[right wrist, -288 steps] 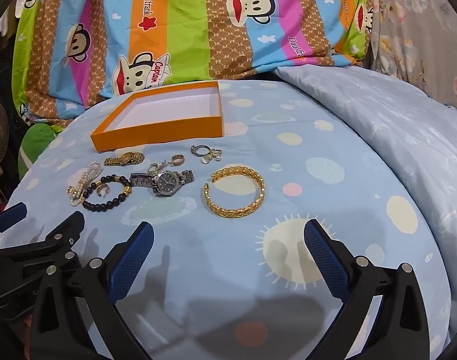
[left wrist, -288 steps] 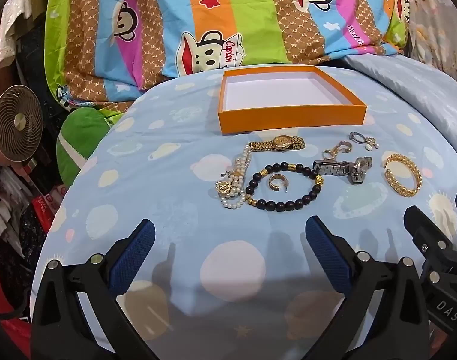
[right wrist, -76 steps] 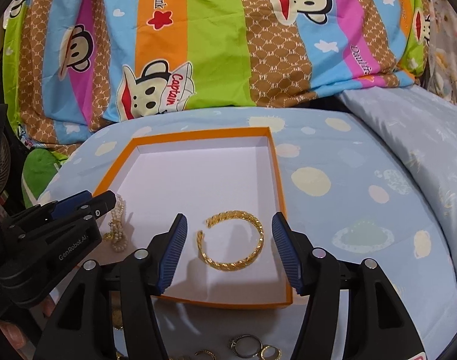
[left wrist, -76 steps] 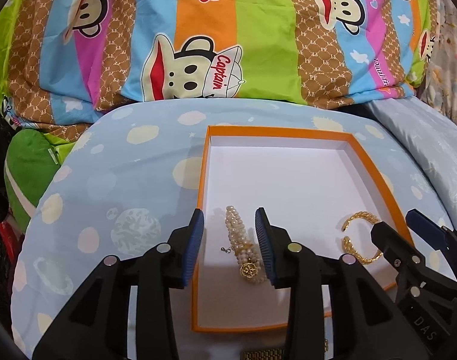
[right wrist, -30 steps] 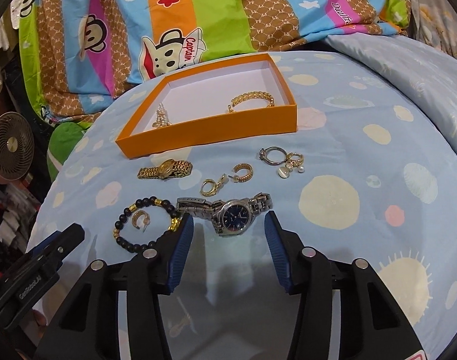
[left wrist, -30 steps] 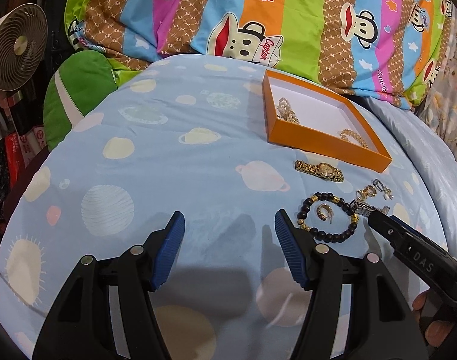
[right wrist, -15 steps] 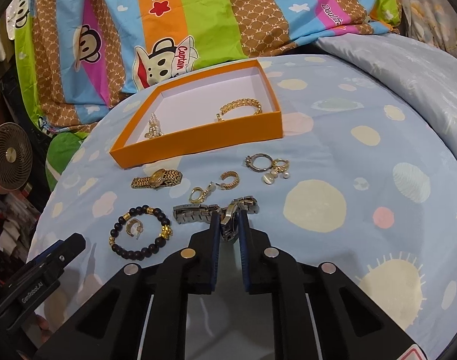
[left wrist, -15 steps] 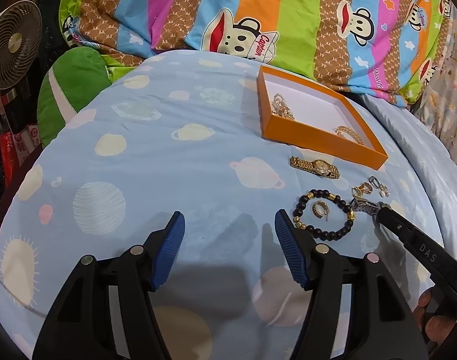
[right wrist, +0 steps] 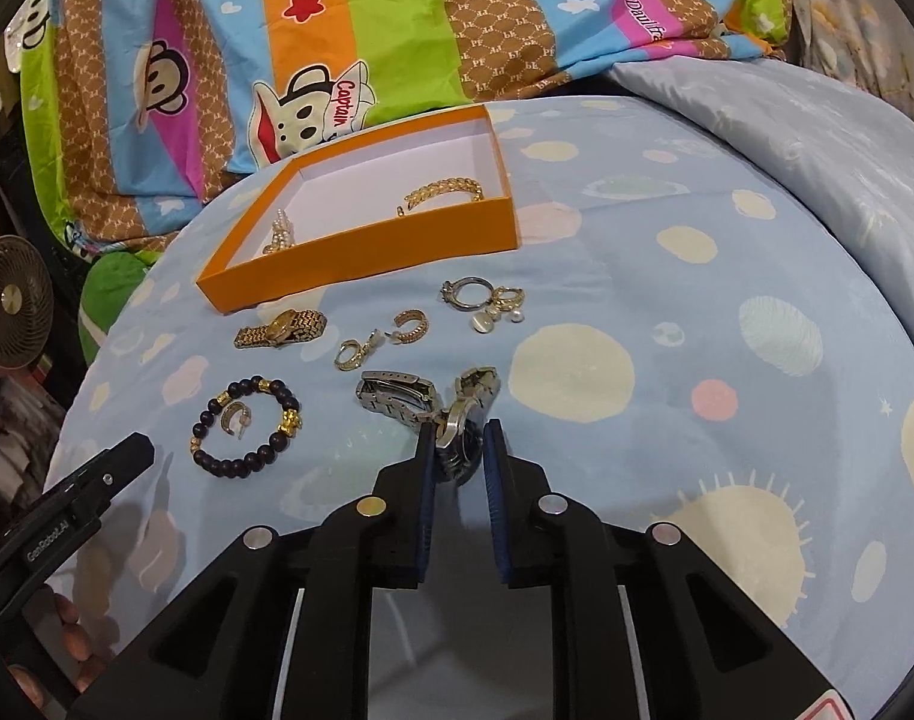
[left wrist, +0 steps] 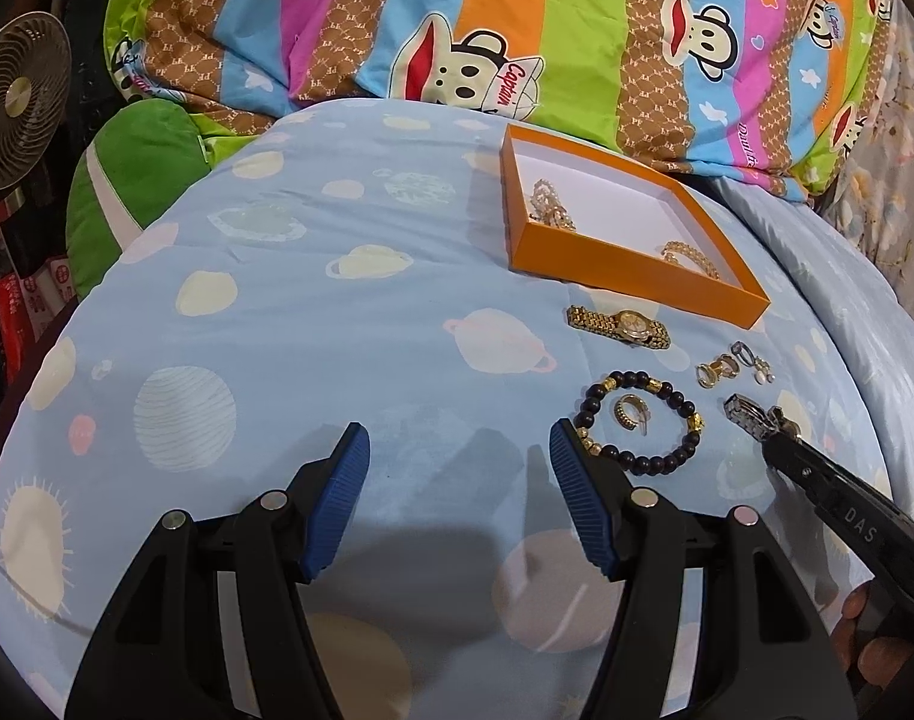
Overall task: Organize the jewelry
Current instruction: 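Grasp the black bead bracelet with the left tool while the right tool lifts the silver watch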
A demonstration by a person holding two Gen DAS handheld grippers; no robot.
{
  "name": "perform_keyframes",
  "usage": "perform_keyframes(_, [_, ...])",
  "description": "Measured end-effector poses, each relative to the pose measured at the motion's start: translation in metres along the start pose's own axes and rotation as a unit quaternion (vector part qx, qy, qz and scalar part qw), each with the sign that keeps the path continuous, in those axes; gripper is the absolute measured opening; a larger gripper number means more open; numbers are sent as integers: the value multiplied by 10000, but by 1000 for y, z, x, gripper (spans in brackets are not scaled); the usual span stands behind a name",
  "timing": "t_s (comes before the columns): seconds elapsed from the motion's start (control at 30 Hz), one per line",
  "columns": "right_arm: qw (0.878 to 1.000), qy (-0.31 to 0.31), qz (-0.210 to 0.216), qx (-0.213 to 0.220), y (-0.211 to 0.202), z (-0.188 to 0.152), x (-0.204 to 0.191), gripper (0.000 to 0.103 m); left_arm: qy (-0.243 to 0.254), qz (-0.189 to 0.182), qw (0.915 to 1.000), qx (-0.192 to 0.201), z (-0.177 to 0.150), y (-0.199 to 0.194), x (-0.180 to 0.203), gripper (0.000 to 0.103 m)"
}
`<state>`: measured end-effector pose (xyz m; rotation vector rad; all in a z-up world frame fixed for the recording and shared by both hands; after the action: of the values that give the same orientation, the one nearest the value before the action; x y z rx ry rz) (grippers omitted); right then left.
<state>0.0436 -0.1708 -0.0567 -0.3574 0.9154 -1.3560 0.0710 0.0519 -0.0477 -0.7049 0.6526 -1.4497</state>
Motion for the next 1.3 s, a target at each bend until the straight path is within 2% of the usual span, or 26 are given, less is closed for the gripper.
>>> perform_keyframes(0.13, [9999, 69, 54, 82, -4, 0, 4, 13, 64, -47, 10000, -52, -1, 1, 3, 60])
perform_keyframes(0.27, [9997, 131, -6, 223, -16, -3, 11, 13, 281, -114, 9995, -85, -3, 0, 16, 60])
perform_keyframes(0.37, [9994, 189, -29, 274, -23, -6, 18, 13, 332, -301, 9989, -151, -3, 0, 30, 60])
perform_keyframes(0.53, [9993, 219, -31, 312, -31, -10, 24, 13, 400, -286, 9985, -236, 1, 8, 49, 60])
perform_keyframes(0.73, [9993, 191, 22, 332, -32, -11, 23, 13, 582, -25, 9982, -141, 2, 10, 54, 49])
perform_keyframes(0.9, [9992, 233, 94, 309, -31, -11, 25, 13, 765, 208, 9968, -102, 1, 11, 56, 34])
perform_keyframes(1.17, [9992, 247, 130, 279, -30, -11, 25, 13, 811, 360, 9960, -95, 5, 14, 59, 30])
perform_keyframes(1.2, [9992, 248, 129, 281, -30, -11, 25, 13, 835, 356, 9958, -87, 5, 14, 60, 20])
perform_keyframes(1.27, [9992, 247, 129, 279, -30, -11, 25, 13, 862, 342, 9957, -71, 5, 13, 61, 8])
perform_keyframes(1.3, [9992, 240, 127, 282, -31, -11, 25, 13, 862, 302, 9958, -72, 4, 13, 61, 7])
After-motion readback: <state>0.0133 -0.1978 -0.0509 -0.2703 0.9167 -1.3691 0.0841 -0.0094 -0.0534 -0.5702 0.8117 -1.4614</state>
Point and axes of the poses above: each gripper's, at about its wrist camera, not at the fingertips, and y roughly the way its jaws point, x to its right, z to its top, the point moved 5 cm from there along y, roughly the way its jaws point, and after that the axes turned 12 degrees about z, right-handed, at the moved point
